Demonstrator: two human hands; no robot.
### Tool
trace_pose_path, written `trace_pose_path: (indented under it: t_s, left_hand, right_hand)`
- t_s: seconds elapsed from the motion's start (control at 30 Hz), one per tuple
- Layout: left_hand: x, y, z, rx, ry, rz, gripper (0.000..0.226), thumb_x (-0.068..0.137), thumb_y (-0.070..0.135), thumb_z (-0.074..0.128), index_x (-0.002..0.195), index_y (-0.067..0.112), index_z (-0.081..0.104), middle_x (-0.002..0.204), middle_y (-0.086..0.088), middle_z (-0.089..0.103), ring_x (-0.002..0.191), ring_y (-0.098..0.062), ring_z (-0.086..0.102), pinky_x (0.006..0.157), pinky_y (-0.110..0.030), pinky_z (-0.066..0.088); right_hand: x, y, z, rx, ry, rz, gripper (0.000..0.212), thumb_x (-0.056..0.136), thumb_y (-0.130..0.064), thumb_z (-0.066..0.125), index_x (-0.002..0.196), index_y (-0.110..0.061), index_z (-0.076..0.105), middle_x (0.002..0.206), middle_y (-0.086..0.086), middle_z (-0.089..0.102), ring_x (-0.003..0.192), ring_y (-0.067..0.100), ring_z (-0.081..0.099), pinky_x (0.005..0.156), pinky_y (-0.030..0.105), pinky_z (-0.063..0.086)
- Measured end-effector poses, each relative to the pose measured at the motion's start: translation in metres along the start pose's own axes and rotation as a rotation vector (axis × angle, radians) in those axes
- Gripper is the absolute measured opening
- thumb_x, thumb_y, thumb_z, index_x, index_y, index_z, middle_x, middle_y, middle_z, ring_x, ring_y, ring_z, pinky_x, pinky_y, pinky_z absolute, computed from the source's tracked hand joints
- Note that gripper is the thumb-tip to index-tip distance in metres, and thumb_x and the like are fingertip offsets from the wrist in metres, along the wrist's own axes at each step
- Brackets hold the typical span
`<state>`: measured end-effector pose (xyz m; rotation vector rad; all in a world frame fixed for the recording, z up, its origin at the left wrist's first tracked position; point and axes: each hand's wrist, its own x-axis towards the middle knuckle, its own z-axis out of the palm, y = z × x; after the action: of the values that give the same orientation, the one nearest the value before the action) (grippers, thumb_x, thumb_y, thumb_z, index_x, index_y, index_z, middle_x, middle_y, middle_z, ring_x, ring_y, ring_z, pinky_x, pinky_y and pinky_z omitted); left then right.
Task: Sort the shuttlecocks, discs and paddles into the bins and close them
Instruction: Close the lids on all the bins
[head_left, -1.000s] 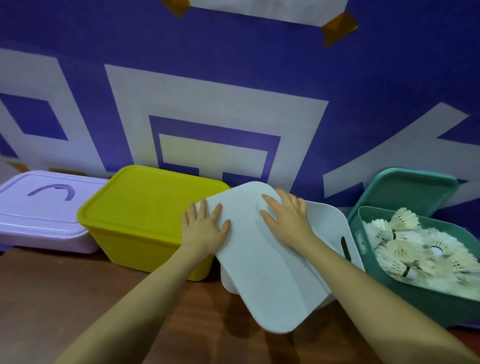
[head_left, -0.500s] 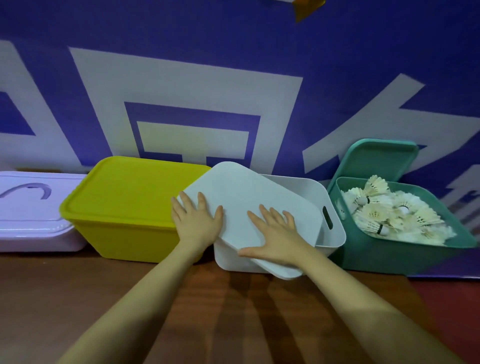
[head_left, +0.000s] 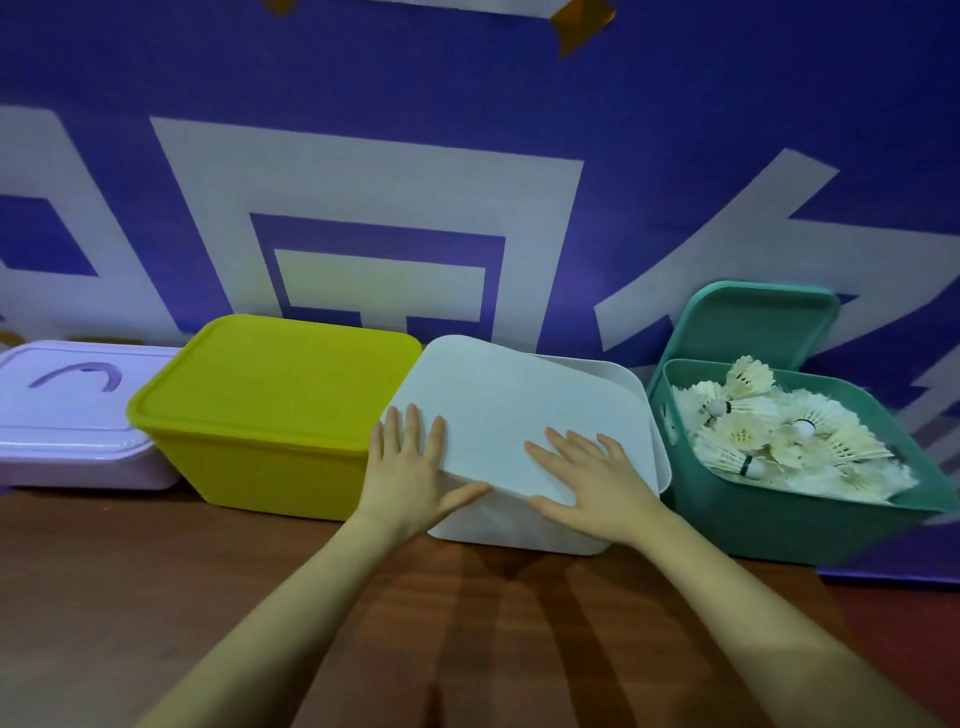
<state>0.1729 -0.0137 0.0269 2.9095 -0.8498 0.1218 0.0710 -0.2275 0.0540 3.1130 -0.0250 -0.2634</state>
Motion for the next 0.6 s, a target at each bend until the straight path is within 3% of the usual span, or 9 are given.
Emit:
trace_pose_path:
  t_s: [0.07, 0.13, 0.23, 0.33, 0.4, 0.6]
  left_hand:
    - [-0.002, 0.009, 0.001, 0.009, -0.022, -0.006, 0.107, 0.076, 0.084, 0.003, 0.123, 0.006, 0.059, 0.126, -0.032, 0.052, 0.118, -0.054, 0.045, 0.093, -0.060, 0.040]
    - [-0.003, 0.016, 0.004, 0.019, -0.051, 0.004, 0.098, 0.081, 0.080, 0.007, 0.119, 0.007, 0.062, 0.121, -0.032, 0.056, 0.113, -0.054, 0.050, 0.089, -0.059, 0.045]
    - [-0.008, 0.022, 0.012, 0.039, -0.004, -0.002, 0.092, 0.084, 0.077, 0.012, 0.116, 0.008, 0.064, 0.118, -0.032, 0.057, 0.110, -0.054, 0.051, 0.089, -0.058, 0.045]
    - [-0.010, 0.030, 0.015, 0.045, 0.014, -0.039, 0.089, 0.085, 0.076, 0.015, 0.115, 0.008, 0.064, 0.116, -0.031, 0.058, 0.109, -0.055, 0.052, 0.088, -0.058, 0.046]
    - [-0.010, 0.037, 0.017, 0.042, 0.026, -0.067, 0.088, 0.085, 0.076, 0.016, 0.116, 0.009, 0.064, 0.117, -0.030, 0.058, 0.109, -0.055, 0.051, 0.089, -0.058, 0.046]
    - [-0.014, 0.057, 0.021, -0.047, 0.080, -0.154, 0.087, 0.084, 0.076, 0.018, 0.123, 0.010, 0.060, 0.126, -0.030, 0.053, 0.118, -0.055, 0.045, 0.095, -0.058, 0.040]
  right_hand:
    - [-0.007, 0.011, 0.002, -0.028, 0.025, -0.013, 0.092, 0.065, -0.081, -0.014, 0.147, -0.042, 0.001, 0.158, -0.003, 0.005, 0.145, 0.019, 0.009, 0.115, 0.040, 0.002]
    - [-0.013, 0.020, 0.005, -0.050, 0.045, -0.039, 0.099, 0.061, -0.079, -0.024, 0.147, -0.040, 0.003, 0.158, -0.002, 0.008, 0.145, 0.020, 0.011, 0.115, 0.040, 0.004]
    - [-0.017, 0.031, 0.012, -0.056, 0.059, -0.068, 0.088, 0.074, -0.078, -0.010, 0.147, -0.036, 0.017, 0.155, 0.003, 0.022, 0.141, 0.025, 0.025, 0.113, 0.046, 0.018]
    - [-0.019, 0.038, 0.019, -0.055, 0.117, -0.052, 0.072, 0.092, -0.063, 0.004, 0.133, -0.026, 0.050, 0.132, 0.008, 0.057, 0.116, 0.029, 0.058, 0.092, 0.049, 0.047]
    - [-0.022, 0.043, 0.021, -0.051, 0.145, -0.063, 0.067, 0.096, -0.057, 0.008, 0.125, -0.024, 0.058, 0.123, 0.007, 0.063, 0.108, 0.028, 0.063, 0.086, 0.049, 0.051]
    - [-0.020, 0.055, 0.015, -0.133, 0.321, -0.109, 0.057, 0.100, -0.046, 0.016, 0.118, -0.023, 0.065, 0.118, 0.006, 0.066, 0.104, 0.028, 0.065, 0.089, 0.054, 0.049]
